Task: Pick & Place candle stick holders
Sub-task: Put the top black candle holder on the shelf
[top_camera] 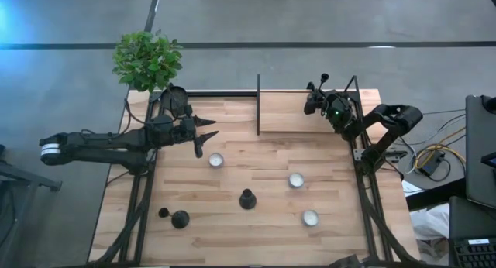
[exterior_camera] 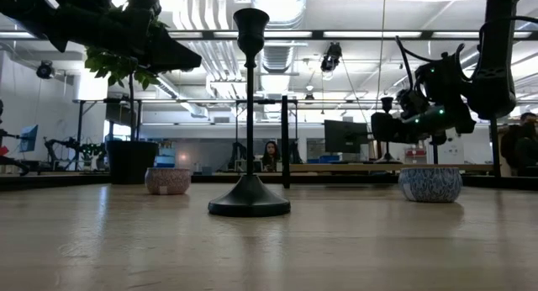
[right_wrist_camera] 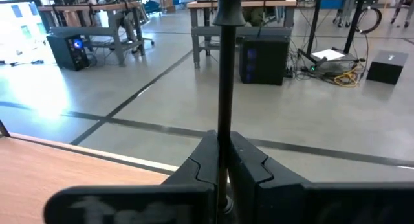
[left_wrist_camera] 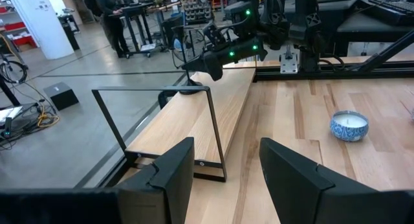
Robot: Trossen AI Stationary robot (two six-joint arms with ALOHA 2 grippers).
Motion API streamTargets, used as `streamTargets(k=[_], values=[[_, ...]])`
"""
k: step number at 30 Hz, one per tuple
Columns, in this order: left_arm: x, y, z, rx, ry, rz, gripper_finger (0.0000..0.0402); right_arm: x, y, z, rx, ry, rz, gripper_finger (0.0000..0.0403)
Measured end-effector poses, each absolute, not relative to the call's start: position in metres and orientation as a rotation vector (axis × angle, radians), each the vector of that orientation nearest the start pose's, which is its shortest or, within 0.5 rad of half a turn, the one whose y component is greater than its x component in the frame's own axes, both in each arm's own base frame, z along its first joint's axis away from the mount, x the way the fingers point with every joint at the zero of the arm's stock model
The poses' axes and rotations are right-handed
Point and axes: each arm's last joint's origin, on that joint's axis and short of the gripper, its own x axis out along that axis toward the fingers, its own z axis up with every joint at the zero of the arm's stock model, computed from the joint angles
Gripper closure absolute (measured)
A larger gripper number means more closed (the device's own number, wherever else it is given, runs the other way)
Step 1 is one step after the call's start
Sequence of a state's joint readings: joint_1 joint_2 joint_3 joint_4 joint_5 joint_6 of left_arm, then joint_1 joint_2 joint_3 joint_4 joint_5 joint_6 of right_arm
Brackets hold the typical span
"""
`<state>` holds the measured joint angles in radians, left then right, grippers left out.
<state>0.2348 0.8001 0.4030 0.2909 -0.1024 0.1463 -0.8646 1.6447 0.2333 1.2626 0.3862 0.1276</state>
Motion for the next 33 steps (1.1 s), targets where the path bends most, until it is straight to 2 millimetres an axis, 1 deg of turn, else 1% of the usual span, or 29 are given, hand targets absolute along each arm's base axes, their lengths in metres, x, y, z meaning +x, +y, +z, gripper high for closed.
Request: streamTargets(k=[6, 10, 13, 18, 33], values=[[0.1756, 0.045, 0.2433, 0.138, 0.131, 0.328, 0.022, 0.1409, -0.1818, 0.1194, 0.164, 0.07, -1.255, 0.0388], [0.1756, 0.045, 0.2432, 0.138, 0.131, 0.328, 0.022, 0.1407, -0.1814, 0.119, 0.177, 0.065, -1.253, 0.0375], [0.1756, 0.045, 0.2432, 0.138, 0.131, 0.328, 0.022, 0.1396, -0.1801, 0.1149, 0.186, 0.102, -1.254, 0.0363], [0.1756, 0.045, 0.2432, 0.138, 0.131, 0.328, 0.022, 0.1389, -0.1793, 0.1137, 0.189, 0.113, -1.255, 0.0351], [0.1756, 0.045, 0.2432, 0.138, 0.131, 0.328, 0.022, 0.1373, -0.1776, 0.114, 0.187, 0.109, -1.258, 0.033]])
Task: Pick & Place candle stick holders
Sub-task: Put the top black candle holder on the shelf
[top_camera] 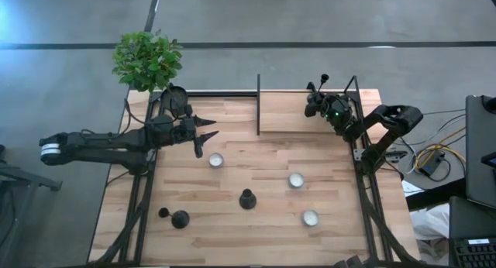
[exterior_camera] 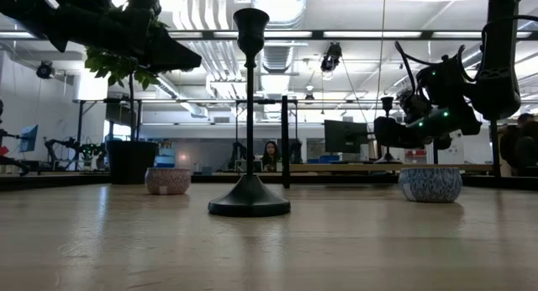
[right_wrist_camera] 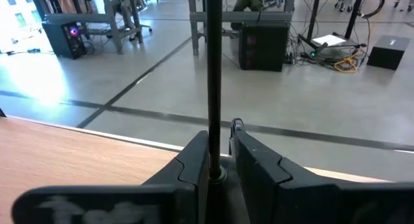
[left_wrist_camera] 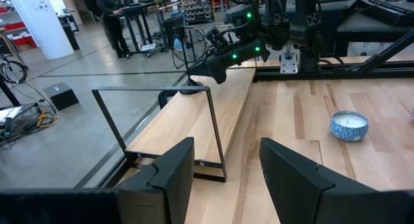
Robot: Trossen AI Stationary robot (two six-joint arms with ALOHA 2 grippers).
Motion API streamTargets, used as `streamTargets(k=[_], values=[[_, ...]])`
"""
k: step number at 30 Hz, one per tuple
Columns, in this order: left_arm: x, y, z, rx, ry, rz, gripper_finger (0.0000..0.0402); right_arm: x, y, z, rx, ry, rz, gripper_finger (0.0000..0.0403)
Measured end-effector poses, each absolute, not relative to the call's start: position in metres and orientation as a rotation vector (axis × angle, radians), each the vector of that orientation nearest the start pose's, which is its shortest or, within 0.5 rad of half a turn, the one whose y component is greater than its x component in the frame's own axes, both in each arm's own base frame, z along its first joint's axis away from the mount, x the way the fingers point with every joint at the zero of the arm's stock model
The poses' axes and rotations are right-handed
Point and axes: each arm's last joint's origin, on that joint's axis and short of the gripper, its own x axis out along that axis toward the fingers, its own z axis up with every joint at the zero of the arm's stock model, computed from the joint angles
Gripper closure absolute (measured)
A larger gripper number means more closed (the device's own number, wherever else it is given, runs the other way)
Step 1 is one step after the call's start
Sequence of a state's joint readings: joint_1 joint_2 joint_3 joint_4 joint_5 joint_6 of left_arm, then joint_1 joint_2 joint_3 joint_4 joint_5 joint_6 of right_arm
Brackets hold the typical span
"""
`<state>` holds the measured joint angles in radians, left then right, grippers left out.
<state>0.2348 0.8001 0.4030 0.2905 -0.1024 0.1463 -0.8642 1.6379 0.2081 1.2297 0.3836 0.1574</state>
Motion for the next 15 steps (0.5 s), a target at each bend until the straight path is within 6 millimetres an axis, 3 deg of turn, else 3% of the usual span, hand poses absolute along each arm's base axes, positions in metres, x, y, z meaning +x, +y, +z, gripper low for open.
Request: streamTargets(k=[15], values=[[0.1756, 0.045, 0.2432, 0.138, 0.131, 0.328, 0.022, 0.1421, -0.1825, 0.1191, 0.162, 0.096, -1.233, 0.0362]])
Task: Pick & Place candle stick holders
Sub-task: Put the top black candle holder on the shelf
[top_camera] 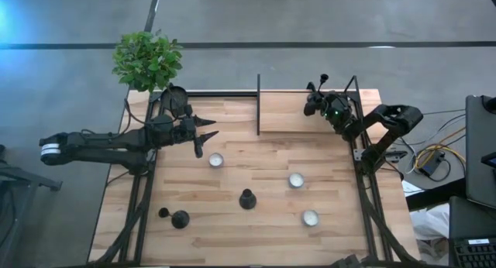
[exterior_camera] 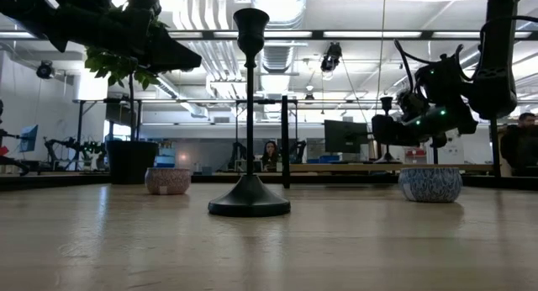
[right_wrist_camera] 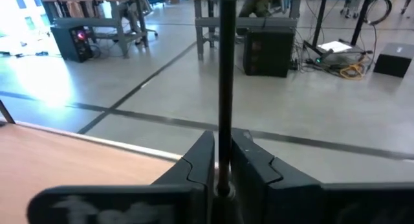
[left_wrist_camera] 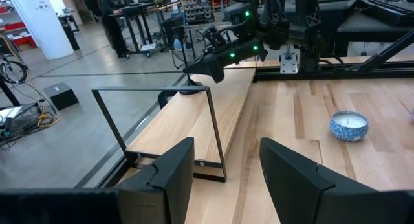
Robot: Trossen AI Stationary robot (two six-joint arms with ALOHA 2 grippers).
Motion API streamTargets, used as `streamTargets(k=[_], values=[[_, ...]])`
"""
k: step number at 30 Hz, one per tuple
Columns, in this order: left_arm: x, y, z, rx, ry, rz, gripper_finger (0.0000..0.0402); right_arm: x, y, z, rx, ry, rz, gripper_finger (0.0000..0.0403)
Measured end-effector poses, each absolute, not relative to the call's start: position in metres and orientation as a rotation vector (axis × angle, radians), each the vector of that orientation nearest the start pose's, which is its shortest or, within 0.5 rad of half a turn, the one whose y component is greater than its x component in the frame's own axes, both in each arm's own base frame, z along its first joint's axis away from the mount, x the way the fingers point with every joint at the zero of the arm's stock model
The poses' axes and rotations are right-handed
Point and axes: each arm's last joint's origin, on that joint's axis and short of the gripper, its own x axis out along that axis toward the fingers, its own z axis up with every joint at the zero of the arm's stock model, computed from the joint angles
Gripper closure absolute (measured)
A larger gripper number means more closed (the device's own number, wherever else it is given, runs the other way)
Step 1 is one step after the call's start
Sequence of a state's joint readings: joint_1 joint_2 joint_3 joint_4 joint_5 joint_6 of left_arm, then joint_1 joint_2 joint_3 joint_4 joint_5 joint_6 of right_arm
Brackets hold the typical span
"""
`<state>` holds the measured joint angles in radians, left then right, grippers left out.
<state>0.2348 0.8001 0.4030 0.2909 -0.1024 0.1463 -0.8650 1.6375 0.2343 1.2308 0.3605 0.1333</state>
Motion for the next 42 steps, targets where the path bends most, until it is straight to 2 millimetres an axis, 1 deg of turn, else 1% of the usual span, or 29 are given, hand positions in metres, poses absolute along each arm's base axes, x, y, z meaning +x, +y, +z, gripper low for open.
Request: streamTargets(k=[6, 14, 24, 34, 42], values=[[0.176, 0.045, 0.243, 0.138, 0.131, 0.328, 0.022, 0.144, -0.185, 0.121, 0.175, 0.08, -1.236, 0.0388], [0.176, 0.045, 0.243, 0.138, 0.131, 0.328, 0.022, 0.142, -0.182, 0.119, 0.18, 0.09, -1.24, 0.039], [0.176, 0.045, 0.243, 0.138, 0.131, 0.328, 0.022, 0.14, -0.181, 0.118, 0.174, 0.102, -1.287, 0.0391], [0.176, 0.045, 0.243, 0.138, 0.131, 0.328, 0.022, 0.133, -0.177, 0.124, 0.142, 0.12, -1.341, 0.0392], [0.176, 0.045, 0.243, 0.138, 0.131, 0.328, 0.022, 0.134, -0.175, 0.124, 0.17, 0.119, -1.295, 0.0392]])
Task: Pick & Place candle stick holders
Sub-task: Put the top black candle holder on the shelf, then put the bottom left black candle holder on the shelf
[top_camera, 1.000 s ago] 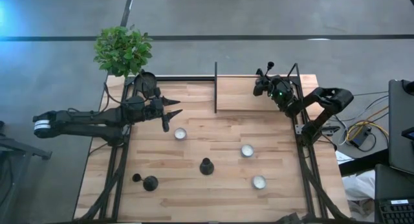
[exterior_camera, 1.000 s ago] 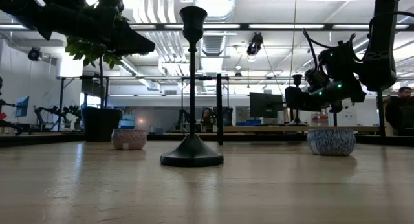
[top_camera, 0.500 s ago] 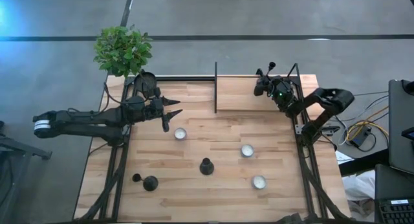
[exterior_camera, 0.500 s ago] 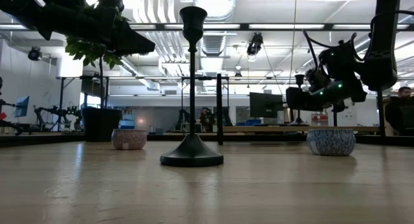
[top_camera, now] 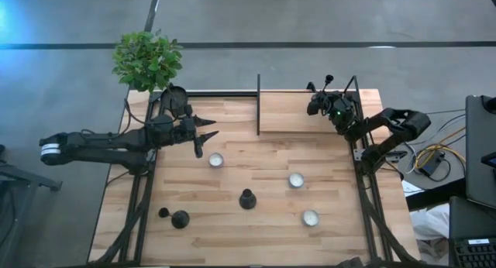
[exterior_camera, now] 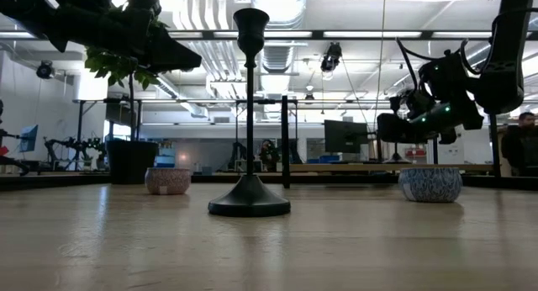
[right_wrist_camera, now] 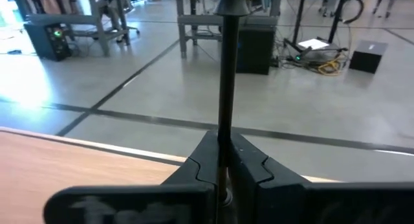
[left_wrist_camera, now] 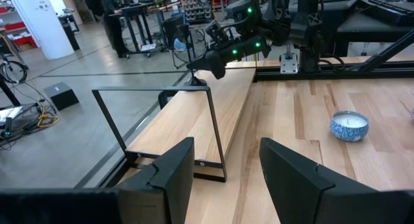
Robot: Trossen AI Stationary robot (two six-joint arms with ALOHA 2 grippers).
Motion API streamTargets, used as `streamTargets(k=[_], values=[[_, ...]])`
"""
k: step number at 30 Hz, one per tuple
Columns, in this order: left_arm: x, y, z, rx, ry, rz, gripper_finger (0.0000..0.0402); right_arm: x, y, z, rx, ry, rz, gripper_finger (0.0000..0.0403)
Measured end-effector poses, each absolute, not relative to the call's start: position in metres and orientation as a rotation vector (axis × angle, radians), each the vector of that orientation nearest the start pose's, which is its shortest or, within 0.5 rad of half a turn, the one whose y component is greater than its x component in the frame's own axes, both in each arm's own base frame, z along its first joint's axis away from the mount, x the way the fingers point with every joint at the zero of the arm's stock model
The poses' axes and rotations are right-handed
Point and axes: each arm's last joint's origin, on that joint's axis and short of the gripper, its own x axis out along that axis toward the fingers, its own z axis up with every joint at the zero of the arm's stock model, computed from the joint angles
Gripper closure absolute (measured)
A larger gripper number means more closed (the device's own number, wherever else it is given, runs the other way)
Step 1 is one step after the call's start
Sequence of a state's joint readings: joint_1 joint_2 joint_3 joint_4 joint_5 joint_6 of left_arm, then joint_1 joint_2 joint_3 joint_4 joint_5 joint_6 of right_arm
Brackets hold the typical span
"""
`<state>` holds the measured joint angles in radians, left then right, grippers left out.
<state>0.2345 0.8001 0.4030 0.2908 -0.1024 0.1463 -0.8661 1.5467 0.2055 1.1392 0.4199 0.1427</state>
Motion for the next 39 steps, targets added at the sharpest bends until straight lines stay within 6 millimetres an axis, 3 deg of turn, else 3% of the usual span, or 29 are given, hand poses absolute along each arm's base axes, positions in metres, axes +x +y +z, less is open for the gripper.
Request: streamTargets(k=[16, 39], values=[[0.1756, 0.045, 0.2432, 0.138, 0.131, 0.328, 0.022, 0.1344, -0.1757, 0.1237, 0.161, 0.131, -1.287, 0.0384], [0.1756, 0.045, 0.2432, 0.138, 0.131, 0.328, 0.022, 0.1343, -0.1751, 0.1238, 0.159, 0.132, -1.288, 0.0241]])
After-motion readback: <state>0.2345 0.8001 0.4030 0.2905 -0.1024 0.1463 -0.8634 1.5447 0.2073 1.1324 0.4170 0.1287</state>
